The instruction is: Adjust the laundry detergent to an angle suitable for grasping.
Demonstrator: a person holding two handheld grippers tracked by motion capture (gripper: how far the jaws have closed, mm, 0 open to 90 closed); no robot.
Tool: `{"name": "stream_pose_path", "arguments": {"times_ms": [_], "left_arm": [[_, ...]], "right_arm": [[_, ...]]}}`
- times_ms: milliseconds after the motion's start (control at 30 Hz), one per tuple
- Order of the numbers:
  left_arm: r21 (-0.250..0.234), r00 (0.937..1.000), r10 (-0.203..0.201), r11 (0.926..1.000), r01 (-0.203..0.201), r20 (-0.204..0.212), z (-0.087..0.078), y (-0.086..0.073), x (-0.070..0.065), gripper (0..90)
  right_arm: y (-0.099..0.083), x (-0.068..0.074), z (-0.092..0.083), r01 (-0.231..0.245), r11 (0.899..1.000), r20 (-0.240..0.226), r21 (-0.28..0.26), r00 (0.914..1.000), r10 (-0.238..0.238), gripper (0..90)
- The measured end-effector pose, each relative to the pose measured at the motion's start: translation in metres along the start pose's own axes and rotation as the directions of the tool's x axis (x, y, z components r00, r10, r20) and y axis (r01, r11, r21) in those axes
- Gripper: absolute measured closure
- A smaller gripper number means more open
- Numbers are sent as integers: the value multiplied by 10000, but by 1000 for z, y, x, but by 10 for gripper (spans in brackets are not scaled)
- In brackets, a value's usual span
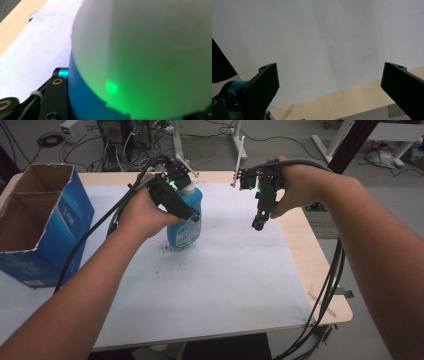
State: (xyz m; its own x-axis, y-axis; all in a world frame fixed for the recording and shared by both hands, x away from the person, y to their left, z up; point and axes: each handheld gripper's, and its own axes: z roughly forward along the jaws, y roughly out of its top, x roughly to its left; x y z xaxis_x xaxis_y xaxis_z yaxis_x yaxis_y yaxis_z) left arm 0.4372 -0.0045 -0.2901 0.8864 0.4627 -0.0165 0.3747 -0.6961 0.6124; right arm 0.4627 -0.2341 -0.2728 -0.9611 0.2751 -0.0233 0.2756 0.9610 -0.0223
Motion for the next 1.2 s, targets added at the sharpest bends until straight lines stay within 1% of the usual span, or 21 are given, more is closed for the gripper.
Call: {"name": "stream_pose_path", "arguments": {"times_ms": [100, 133, 200, 233, 300, 333, 367, 400, 433, 633, 733, 833, 867, 900, 933, 1033, 1067, 1100, 1133, 1167, 1200], "left_arm": [[-159, 9995, 258, 9995, -254, 205, -19, -7, -3, 436], [-159, 9995, 258, 9995, -254, 205, -19, -7, -3, 436], [-147, 9981, 567, 9983, -564, 235, -29, -10, -7, 437], [-2, 9940, 1039, 9946, -1040, 331, -37, -13, -11, 437], [40, 9914, 1234, 9923, -1237, 432, -41, -14, -13, 437], [110, 9843, 1605, 9868, -1617, 733, -46, -18, -15, 437], [110, 9843, 1605, 9868, -1617, 733, -46, -18, -15, 437], [188, 9753, 1866, 9816, -1901, 1179, -51, -23, -17, 437], [188, 9753, 1866, 9816, -1901, 1179, -51, -23, -17, 437], [388, 9500, 2389, 9671, -2514, 2011, -61, -40, -22, 437], [213, 9289, 2789, 9560, -2927, 2436, -63, -50, -22, 437], [-106, 9108, 2913, 9534, -3015, 2924, -63, -59, -20, 438], [-310, 8955, 3094, 9481, -3165, 3198, -63, -65, -18, 438], [-310, 8955, 3094, 9481, -3165, 3198, -63, -65, -18, 438], [-402, 8879, 3165, 9459, -3221, 3339, -62, -68, -17, 438], [-703, 8597, 3590, 9307, -3589, 3635, -58, -76, -14, 438], [-777, 8522, 3665, 9278, -3649, 3734, -57, -79, -13, 438], [-813, 8498, 3653, 9284, -3627, 3800, -55, -81, -12, 438], [-904, 8384, 3834, 9208, -3794, 3874, -51, -85, -10, 438], [-904, 8384, 3834, 9208, -3794, 3874, -51, -85, -10, 438], [-895, 8341, 3953, 9154, -3925, 3848, -49, -87, -10, 438]], "right_arm": [[6, 4, 0, 151, 9999, 16, -57, 9999, -151, 10], [8, 6, 0, 197, 9998, 33, -77, 9998, -196, 10], [11, 7, 0, 313, 9994, 38, -138, 9995, -312, 10], [12, 8, -1, 271, 9995, 31, -157, 9996, -270, 10], [14, 9, -1, 258, 9995, 26, -192, 9997, -257, 10], [16, 11, -2, 243, 9995, 10, -197, 9997, -243, 10], [16, 11, -2, 243, 9995, 10, -197, 9997, -243, 10], [17, 12, -3, 329, 9992, 16, -236, 9995, -329, 10], [17, 12, -3, 329, 9992, 16, -236, 9995, -329, 10], [18, 15, -4, 348, 9991, 23, -255, 9994, -347, 10], [17, 15, -5, 429, 9988, 43, -230, 9991, -428, 10], [18, 16, -5, 329, 9992, 49, -207, 9995, -328, 10], [18, 16, -5, 343, 9992, 38, -209, 9994, -343, 10], [18, 16, -5, 343, 9992, 38, -209, 9994, -343, 10], [18, 17, -5, 247, 9996, 38, -156, 9997, -246, 10], [18, 16, -4, 355, 9992, 33, -164, 9994, -355, 10], [19, 16, -4, 362, 9992, 38, -148, 9993, -362, 10], [19, 16, -4, 362, 9992, 38, -148, 9993, -362, 10], [18, 16, -4, 290, 9995, 15, -126, 9996, -290, 10], [18, 16, -4, 290, 9995, 15, -126, 9996, -290, 10], [19, 16, -3, 317, 9994, 24, -106, 9995, -317, 10]]}}
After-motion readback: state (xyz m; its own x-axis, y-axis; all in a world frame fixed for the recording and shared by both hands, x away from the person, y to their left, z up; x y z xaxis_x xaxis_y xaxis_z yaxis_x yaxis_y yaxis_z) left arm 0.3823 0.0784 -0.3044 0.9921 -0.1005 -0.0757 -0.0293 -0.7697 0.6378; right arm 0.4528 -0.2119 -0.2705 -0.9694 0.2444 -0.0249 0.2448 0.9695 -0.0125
